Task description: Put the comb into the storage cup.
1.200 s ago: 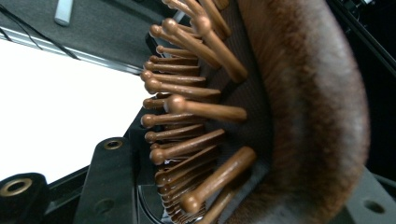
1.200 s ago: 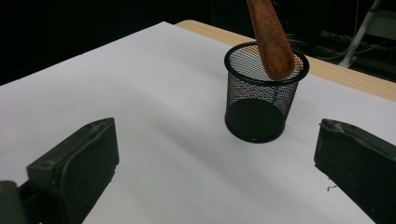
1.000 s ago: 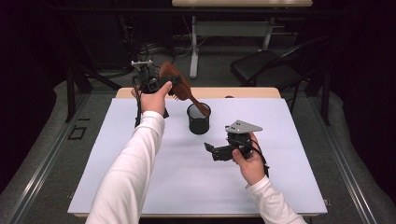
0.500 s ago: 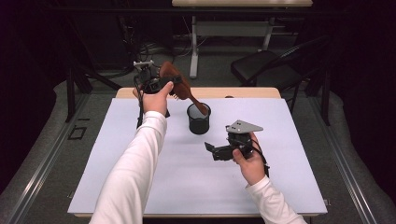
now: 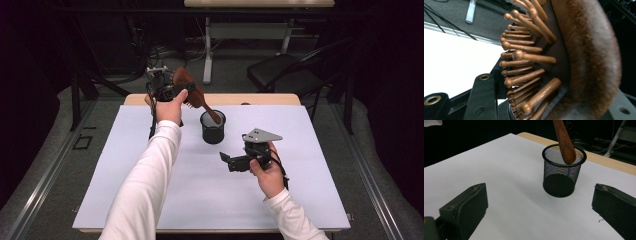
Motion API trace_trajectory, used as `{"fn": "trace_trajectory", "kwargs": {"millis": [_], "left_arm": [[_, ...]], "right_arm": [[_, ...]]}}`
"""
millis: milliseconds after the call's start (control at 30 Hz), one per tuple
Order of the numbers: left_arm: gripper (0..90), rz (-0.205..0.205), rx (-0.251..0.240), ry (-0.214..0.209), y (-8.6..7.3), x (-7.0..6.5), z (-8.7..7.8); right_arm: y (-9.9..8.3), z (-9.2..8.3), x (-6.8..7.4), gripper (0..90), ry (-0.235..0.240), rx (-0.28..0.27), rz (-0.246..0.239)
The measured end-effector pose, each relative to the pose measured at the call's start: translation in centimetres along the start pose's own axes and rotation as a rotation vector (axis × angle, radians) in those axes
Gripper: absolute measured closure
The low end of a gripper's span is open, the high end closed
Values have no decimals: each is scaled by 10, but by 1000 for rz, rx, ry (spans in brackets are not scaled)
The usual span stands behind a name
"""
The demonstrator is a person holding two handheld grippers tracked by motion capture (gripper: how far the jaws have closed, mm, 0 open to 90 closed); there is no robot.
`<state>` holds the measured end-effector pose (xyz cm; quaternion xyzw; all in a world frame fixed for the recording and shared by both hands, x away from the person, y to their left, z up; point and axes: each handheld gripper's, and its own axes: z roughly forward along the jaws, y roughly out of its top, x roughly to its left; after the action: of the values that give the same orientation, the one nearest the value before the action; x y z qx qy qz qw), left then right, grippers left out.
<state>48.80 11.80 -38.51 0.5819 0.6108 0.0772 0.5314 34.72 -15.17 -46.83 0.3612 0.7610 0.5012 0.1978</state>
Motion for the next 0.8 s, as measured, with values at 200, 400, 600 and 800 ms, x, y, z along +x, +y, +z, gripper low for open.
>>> {"fn": "trace_trajectory", "kwargs": {"millis": [200, 400, 600, 800], "left_arm": [[478, -4, -1, 4, -3, 2, 3], [478, -7, 3, 6, -5, 3, 6], [477, 0, 12, 7, -8, 3, 10], [477, -2, 19, 8, -11, 3, 13]], "right_arm": [[0, 0, 0, 0, 0, 0, -1], [0, 0, 0, 0, -2, -1, 0], [0, 0, -1, 0, -2, -2, 0], [0, -1, -1, 0, -1, -3, 0]]}}
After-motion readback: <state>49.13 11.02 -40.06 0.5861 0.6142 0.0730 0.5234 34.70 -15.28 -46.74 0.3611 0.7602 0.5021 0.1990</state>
